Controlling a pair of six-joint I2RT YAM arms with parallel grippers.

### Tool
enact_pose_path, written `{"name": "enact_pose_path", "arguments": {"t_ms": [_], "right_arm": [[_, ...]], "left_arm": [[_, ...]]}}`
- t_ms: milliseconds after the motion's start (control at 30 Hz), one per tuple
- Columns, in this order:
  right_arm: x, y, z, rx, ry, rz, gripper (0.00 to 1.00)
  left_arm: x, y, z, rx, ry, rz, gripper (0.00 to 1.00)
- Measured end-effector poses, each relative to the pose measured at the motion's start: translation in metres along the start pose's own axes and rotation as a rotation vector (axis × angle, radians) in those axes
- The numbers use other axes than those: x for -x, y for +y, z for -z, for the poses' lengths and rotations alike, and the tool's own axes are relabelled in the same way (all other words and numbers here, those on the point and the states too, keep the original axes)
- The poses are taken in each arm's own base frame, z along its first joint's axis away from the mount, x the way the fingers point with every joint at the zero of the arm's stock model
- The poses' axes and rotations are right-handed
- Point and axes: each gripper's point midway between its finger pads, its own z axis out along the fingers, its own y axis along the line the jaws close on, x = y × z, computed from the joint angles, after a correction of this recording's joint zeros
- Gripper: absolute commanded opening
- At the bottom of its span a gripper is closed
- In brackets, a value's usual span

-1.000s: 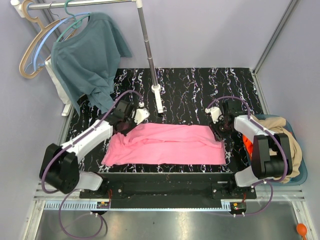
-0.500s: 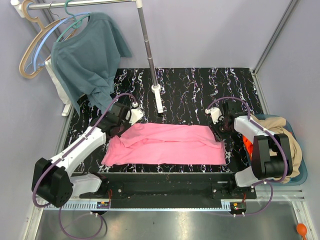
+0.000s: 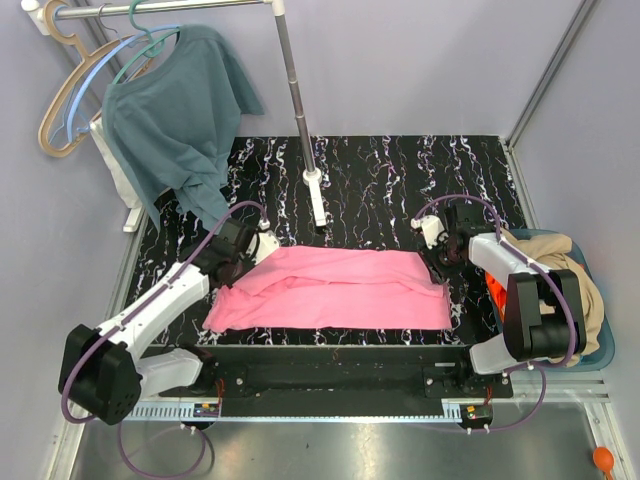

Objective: Fold and stack the t-shirts
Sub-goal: Fold the tshirt

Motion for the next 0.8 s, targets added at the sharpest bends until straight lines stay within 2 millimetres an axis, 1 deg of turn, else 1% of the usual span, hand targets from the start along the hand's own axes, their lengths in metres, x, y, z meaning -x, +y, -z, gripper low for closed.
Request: {"name": "enact_pose_path", "arguments": {"t_ms": [67, 100, 167, 200, 233, 333, 533, 600, 800], "right_arm": [[0.0, 0.0, 0.0, 0.0, 0.0, 0.0, 0.47], [0.0, 0.0, 0.0, 0.0, 0.0, 0.0, 0.47], [0.0, 0.0, 0.0, 0.0, 0.0, 0.0, 0.47], [0.0, 0.0, 0.0, 0.0, 0.0, 0.0, 0.47], [0.0, 0.0, 0.0, 0.0, 0.0, 0.0, 0.47], [-0.001, 0.001, -0.001, 0.001, 0.002, 0.0, 0.47], [-0.003, 0.002, -0.001, 0.004, 0.006, -0.001, 0.47], [-0.003, 0.002, -0.001, 0.004, 0.006, -0.002, 0.47], [-0.002, 0.0, -0.001, -0.001, 0.008, -0.004, 0.47]], "left_arm": [[-0.004, -0.002, 0.0, -0.008, 0.014, -0.005, 0.2], [-0.005, -0.002, 0.001, -0.009, 0.016, -0.007, 0.27], [-0.005, -0.003, 0.001, -0.01, 0.017, -0.008, 0.36], [-0.005, -0.003, 0.001, -0.01, 0.017, -0.01, 0.47], [-0.006, -0.003, 0.001, -0.011, 0.019, -0.011, 0.52], [-0.008, -0.004, 0.001, -0.013, 0.024, -0.014, 0.66], [-0.008, -0.002, 0.005, -0.006, 0.005, -0.025, 0.73], [-0.005, -0.003, 0.007, -0.014, -0.014, -0.026, 0.73], [0.01, -0.016, 0.008, -0.111, -0.073, -0.053, 0.75]]}}
